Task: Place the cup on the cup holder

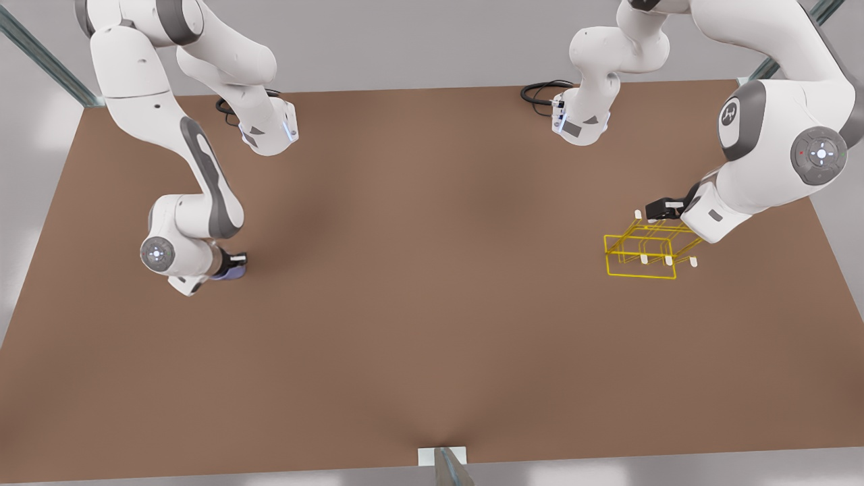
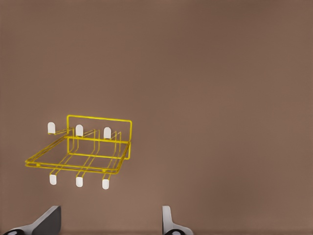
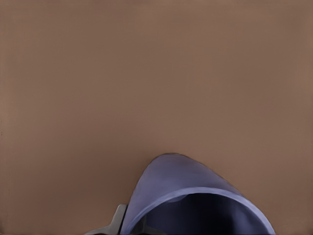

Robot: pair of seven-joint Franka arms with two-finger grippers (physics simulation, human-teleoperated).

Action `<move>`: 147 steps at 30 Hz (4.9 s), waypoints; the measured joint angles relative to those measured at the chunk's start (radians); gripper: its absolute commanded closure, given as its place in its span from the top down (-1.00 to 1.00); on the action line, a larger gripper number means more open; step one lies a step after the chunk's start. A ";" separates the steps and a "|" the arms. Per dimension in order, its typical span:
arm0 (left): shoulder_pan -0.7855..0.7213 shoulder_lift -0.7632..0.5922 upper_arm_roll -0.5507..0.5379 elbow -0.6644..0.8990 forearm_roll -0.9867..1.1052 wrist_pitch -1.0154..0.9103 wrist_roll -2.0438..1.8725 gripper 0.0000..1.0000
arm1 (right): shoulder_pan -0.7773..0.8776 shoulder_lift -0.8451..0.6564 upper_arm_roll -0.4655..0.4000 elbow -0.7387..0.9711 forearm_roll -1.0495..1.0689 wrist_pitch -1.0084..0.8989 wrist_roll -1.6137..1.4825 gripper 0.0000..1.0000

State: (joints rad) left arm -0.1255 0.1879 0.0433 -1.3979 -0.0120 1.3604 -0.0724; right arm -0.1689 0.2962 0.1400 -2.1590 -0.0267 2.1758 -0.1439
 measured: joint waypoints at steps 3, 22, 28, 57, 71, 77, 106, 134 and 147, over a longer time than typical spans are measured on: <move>0.000 0.002 0.000 0.000 0.000 0.000 0.000 1.00 | 0.005 0.002 0.017 0.046 0.074 -0.029 0.010 -0.57; -0.003 0.004 -0.002 0.002 0.003 -0.001 -0.005 1.00 | 0.455 0.713 0.403 1.090 0.927 0.056 0.425 -0.57; -0.037 0.032 -0.006 0.011 -0.001 -0.001 -0.036 1.00 | 0.524 0.822 0.402 1.183 0.551 0.083 0.638 -0.57; -0.193 0.097 -0.007 0.006 0.003 0.000 -0.484 1.00 | 0.573 0.977 0.472 1.204 0.490 0.312 1.003 0.93; -0.342 0.164 -0.009 0.006 -0.026 0.054 -0.659 1.00 | 0.441 0.807 0.366 1.054 0.417 0.181 0.987 0.94; -0.399 0.239 -0.017 -0.013 -0.092 0.216 -0.906 1.00 | 0.249 0.229 -0.020 0.816 0.242 -0.094 0.876 0.94; -0.509 0.412 -0.017 -0.322 -0.124 1.013 -2.219 1.00 | 0.125 -0.058 -0.111 0.649 0.042 -0.523 0.313 1.00; -0.502 0.533 -0.017 -0.315 -0.122 1.105 -2.175 1.00 | 0.146 -0.007 -0.100 0.732 0.042 -0.520 0.188 1.00; -0.495 0.473 0.083 -0.124 -0.120 0.930 -2.074 0.46 | 0.149 -0.002 -0.097 0.746 0.023 -0.517 0.172 1.00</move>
State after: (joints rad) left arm -0.6208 0.6612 0.1259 -1.5216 -0.1322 2.2900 -2.1463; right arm -0.0199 0.2942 0.0425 -1.4126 -0.0039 1.6587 0.0286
